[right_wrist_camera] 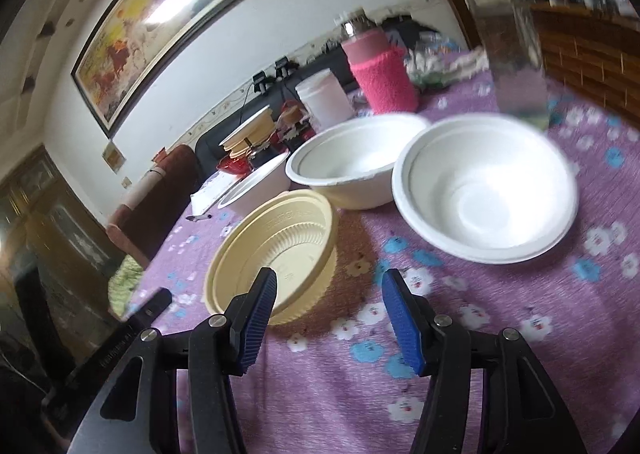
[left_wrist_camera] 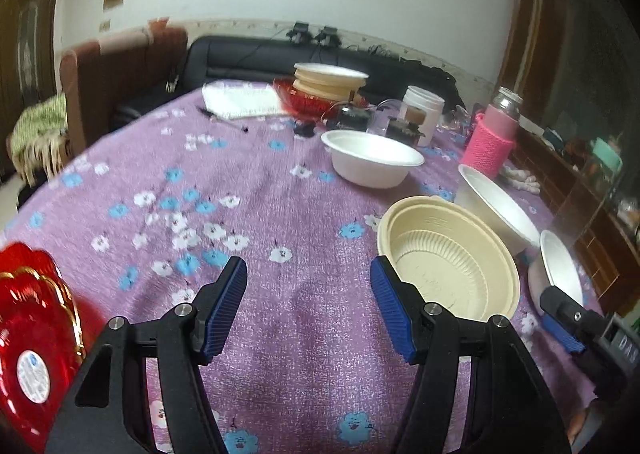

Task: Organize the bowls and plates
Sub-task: 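Move the left tool toward the rim of the beige plastic bowl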

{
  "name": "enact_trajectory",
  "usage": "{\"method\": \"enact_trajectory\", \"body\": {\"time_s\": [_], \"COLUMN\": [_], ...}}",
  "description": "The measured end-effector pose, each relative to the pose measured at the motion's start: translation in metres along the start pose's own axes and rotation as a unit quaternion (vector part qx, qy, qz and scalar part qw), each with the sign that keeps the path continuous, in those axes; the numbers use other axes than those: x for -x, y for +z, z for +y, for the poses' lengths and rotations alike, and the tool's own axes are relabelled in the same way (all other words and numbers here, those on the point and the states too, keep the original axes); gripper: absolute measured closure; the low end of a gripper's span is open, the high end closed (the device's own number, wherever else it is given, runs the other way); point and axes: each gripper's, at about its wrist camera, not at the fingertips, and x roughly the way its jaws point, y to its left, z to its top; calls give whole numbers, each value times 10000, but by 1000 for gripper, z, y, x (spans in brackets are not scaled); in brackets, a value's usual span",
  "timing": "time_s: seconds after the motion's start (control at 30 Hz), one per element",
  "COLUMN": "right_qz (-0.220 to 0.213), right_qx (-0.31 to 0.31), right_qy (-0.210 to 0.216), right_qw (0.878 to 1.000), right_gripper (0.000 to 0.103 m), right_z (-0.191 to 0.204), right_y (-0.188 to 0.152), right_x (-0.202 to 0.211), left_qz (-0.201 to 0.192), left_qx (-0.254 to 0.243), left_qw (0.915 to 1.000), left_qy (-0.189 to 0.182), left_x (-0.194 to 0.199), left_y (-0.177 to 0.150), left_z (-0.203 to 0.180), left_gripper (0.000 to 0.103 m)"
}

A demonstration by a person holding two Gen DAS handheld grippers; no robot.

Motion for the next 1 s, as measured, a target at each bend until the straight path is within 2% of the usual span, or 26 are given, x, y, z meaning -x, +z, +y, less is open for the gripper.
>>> {"method": "enact_trajectory", "body": {"time_s": [0.1,0.2,0.27,0.4,0.43,0.57,0.8,1.0], "right_qz": [497,648,446,-472,-524,-140,194,424], "right_qx": [-419,-595,-483,-75,2,-444,-388,-485], "right_qy": [282,360,309,13,-74,138,231,120], "right_qw": [9975,9955,9974,9989,9986,9988,9988,9978], "right_gripper": [44,44,44,44,44,44,44,44], "right_z": [2,11,18,16,13,-6,-3,-5], "right_y": [14,25,31,28,28,33,33,31], "right_x": [-19,-29,-26,-10,-9,-18,-33,-43], "left_qz": [153,431,573,720,754,986,1336,1575], "left_qx": [87,211,164,290,269,289,206,118], "left_qw": [9997,9988,9979,9967,9963,9932,9886,9846], "left_qy": [150,138,266,228,298,549,660,751], "left_x": [-6,-10,-11,-8,-8,-20,-35,-49], "left_y": [6,16,21,32,34,41,42,44], "left_z": [3,1,-3,-5,-6,-7,-17,-26], "left_gripper": [40,40,40,40,39,39,39,39]}}
